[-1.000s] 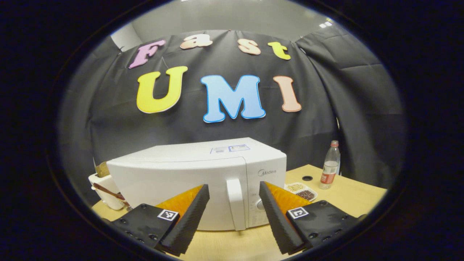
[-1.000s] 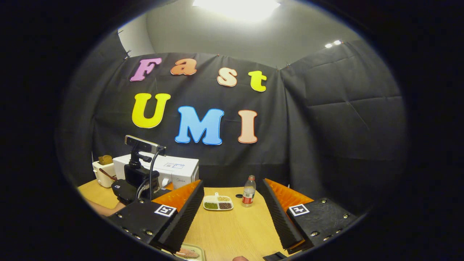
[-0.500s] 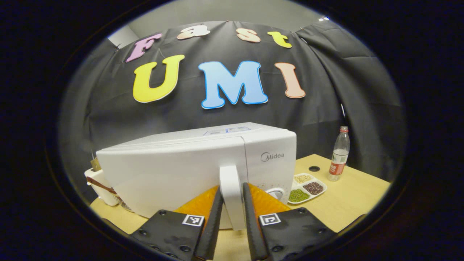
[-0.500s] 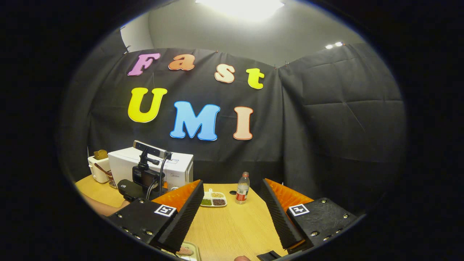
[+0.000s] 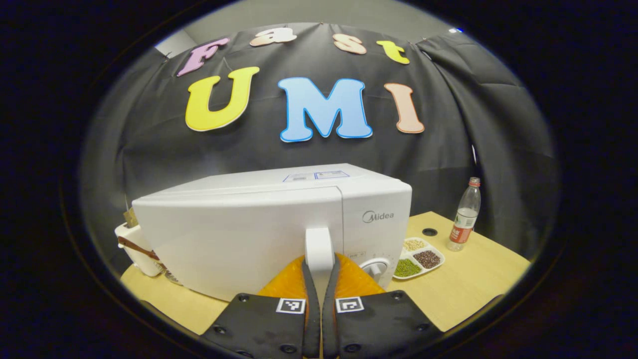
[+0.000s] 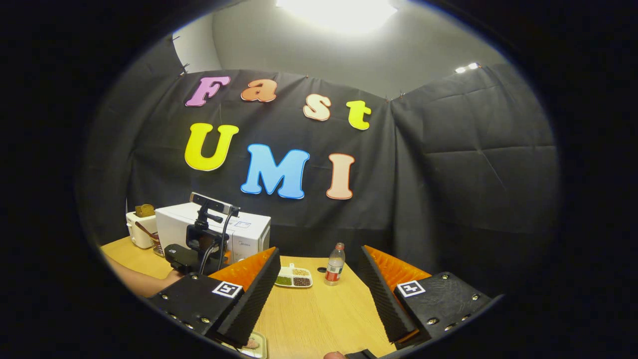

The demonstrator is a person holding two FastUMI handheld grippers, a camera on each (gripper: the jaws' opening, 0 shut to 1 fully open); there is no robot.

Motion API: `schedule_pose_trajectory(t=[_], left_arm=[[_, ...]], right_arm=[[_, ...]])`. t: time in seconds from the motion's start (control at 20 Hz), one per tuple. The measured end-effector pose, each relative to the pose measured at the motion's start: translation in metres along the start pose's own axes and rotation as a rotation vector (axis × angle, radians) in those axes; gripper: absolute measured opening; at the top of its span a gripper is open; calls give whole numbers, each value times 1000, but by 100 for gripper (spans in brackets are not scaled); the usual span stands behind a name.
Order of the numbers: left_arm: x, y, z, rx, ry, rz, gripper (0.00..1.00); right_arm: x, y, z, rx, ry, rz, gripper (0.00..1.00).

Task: Open the microwave oven with the left hand, put the food in, and close the microwave oven.

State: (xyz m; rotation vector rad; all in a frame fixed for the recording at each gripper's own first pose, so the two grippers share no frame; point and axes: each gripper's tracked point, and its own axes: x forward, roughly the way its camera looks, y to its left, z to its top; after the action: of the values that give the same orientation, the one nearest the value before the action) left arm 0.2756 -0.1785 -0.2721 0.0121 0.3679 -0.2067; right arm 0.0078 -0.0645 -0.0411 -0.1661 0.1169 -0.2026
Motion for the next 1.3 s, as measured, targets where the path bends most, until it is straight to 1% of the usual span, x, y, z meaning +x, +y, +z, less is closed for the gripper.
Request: schedule_pose_trajectory(t=[0.1,0.15,0.25,0.4,0.7,0.75,0.85,0.9,0.95,1.05,1.1,1.15,1.2,1.3], left_arm=[[-23,3,3,19,-60,6,7],[-35,5,-3,28,-42,5,7],[-48,11,-10,5,-26,-1,8],[-75,19,-14,9,-27,12,8],[-130,51,-30,-16,3,106,8],[-141,59,-36,-29,11,128,8],[-165,78,-41,-21,19,184,10],[-176,88,-43,-16,22,209,8],[-187,98,-47,-20,27,227,10],[-204,114,-53,-31,36,240,8],[-210,122,-56,-32,39,243,10],[-215,129,-58,-33,36,244,8],[-220,135,-59,-34,34,244,10],[-231,150,-64,-37,31,235,8]], right_arm=[[-2,1,-4,-10,-2,17,97],[-3,2,-6,-5,-1,36,97],[-3,8,-9,11,2,76,97],[-6,12,-11,46,2,135,97],[-19,16,-11,61,-31,280,97],[-23,18,-12,69,-33,305,97],[-29,23,-16,85,-31,353,97],[-30,26,-18,92,-28,370,97],[-31,29,-20,99,-20,383,97],[-33,38,-20,122,-10,408,97],[-36,46,-19,132,-5,427,97],[-39,54,-16,137,-4,441,97],[-41,61,-12,139,-8,450,97],[-43,79,-5,129,-16,464,97]])
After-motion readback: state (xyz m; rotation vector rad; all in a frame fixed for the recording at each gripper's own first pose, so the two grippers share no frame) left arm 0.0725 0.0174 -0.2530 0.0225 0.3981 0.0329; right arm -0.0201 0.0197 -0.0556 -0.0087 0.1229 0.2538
